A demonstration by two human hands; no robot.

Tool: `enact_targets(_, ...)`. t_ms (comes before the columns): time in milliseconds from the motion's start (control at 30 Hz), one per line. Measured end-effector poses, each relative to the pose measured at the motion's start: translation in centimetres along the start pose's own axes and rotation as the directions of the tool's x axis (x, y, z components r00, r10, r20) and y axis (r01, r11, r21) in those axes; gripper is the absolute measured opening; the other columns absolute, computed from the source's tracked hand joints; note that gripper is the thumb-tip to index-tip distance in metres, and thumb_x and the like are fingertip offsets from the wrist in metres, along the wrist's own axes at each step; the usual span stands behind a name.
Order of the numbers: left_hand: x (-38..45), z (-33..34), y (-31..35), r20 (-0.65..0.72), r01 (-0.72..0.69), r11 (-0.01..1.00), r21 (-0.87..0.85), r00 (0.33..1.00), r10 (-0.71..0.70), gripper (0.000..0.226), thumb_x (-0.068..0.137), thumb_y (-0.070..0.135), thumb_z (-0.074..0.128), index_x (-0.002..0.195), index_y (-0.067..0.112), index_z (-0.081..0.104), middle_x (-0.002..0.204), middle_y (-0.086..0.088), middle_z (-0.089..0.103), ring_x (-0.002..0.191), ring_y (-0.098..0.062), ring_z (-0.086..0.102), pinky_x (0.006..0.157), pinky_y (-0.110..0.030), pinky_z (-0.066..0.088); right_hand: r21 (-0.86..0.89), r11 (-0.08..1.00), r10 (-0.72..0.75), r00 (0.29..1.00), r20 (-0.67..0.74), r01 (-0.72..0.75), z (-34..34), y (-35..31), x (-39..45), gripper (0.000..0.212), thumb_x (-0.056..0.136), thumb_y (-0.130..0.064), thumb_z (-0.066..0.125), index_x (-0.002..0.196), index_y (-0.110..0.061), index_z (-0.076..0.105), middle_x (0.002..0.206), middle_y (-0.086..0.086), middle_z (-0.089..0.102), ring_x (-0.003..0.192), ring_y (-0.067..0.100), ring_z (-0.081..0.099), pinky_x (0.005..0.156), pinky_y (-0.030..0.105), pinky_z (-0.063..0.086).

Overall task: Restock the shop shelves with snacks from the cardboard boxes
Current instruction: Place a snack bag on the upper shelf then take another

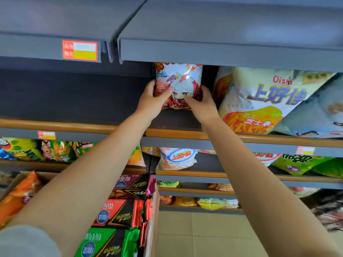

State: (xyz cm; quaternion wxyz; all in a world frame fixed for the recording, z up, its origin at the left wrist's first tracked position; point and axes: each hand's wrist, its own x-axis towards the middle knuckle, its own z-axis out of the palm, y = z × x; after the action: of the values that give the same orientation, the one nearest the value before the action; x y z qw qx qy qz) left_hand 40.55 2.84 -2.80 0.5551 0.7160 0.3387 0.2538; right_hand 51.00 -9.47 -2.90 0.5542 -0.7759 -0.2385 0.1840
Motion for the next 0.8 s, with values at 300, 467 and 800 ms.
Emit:
enact_targets(300, -0.1, 1.6, 1.2, 0.041, -0.037, 0.994, 0.1, 0.999, 0.033, 0.067, 0.094, 0.046, 0.062, 0.151, 0.028, 0.033, 0.142, 0.007, 0.051, 0.118, -0.007, 0.049, 0.094, -0.027, 0.045, -0.005, 0.999, 0.038, 0.998, -0.058, -0.038, -0.9, 0.0, 0.0, 0.072, 0.093, -0.045, 0.064, 0.151, -0.018, 0.031, 0.141, -0.003, 0.052, 0.13, 0.02, 0.049, 0.097, 0.028, 0.04)
enact_targets(467, -0.5, 0.8, 1.8, 0.044, -0.002, 0.988, 0.152, 0.999, -0.005, 0.072, 0.093, 0.05, 0.062, 0.153, 0.03, 0.029, 0.148, 0.002, 0.047, 0.13, -0.017, 0.048, 0.1, -0.035, 0.048, -0.071, 0.996, 0.045, 0.998, -0.044, -0.048, -0.6, -0.9, -0.6, 0.078, 0.093, -0.05, 0.061, 0.154, -0.016, 0.026, 0.15, 0.003, 0.047, 0.137, 0.026, 0.046, 0.104, 0.034, 0.041)
enact_targets(800, -12.0, -7.8, -1.5, -0.086, -0.106, 0.994, 0.02, 0.991, 0.107, 0.014, 0.097, 0.02, 0.061, 0.105, 0.013, 0.069, 0.086, -0.002, 0.072, 0.069, -0.012, 0.069, 0.065, -0.024, 0.055, 0.128, 0.989, -0.077, 0.997, 0.002, 0.076, 3.0, -1.0, -14.8, 0.016, 0.097, -0.029, 0.063, 0.1, -0.014, 0.066, 0.09, -0.001, 0.074, 0.085, 0.01, 0.07, 0.077, 0.021, 0.054)
